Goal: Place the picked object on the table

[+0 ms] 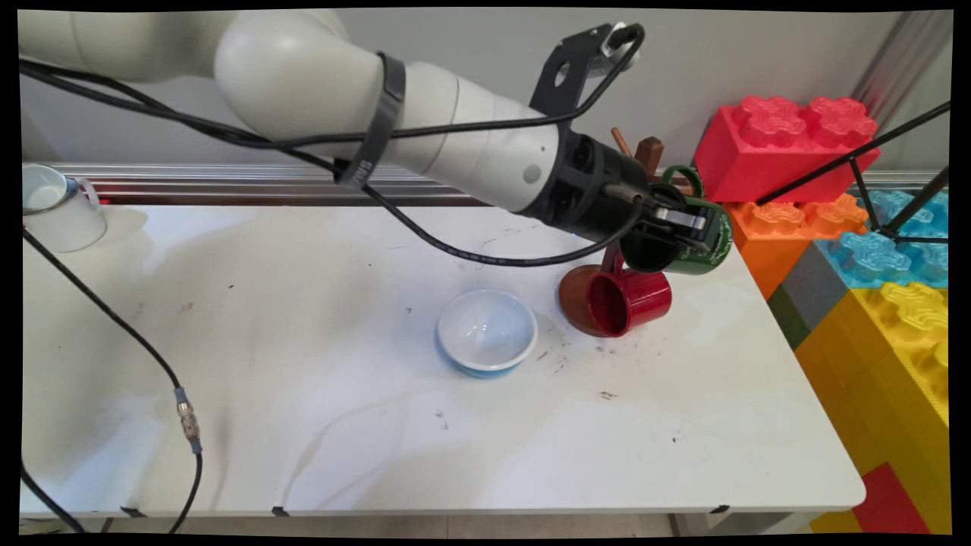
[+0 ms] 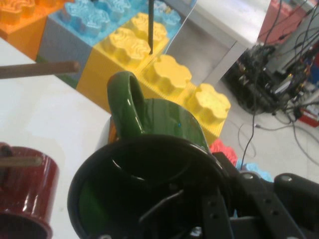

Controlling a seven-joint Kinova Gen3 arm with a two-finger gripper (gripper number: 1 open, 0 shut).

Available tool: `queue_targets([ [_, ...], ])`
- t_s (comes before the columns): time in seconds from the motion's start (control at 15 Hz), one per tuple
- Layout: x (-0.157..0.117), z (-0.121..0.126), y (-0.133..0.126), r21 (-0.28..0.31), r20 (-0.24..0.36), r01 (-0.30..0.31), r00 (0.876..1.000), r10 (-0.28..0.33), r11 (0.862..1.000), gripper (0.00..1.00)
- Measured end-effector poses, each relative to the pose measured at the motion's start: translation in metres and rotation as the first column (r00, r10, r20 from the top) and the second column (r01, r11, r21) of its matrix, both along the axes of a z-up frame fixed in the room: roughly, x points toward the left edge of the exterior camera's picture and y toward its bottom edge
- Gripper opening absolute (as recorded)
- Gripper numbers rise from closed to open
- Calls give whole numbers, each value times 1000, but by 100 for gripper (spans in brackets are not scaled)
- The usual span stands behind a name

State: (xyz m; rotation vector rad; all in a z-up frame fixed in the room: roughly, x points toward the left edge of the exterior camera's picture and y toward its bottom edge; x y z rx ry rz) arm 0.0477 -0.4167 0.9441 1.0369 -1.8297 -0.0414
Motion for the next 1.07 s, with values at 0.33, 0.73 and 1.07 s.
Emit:
queue_targets([
  [0.33,8,22,4,17,91,27,995,-28,999,0],
  [0.73,15,47,10,53,205,53,977,-63,997,0],
  [1.07,30,62,9,73,341,55,937,-77,996,0],
])
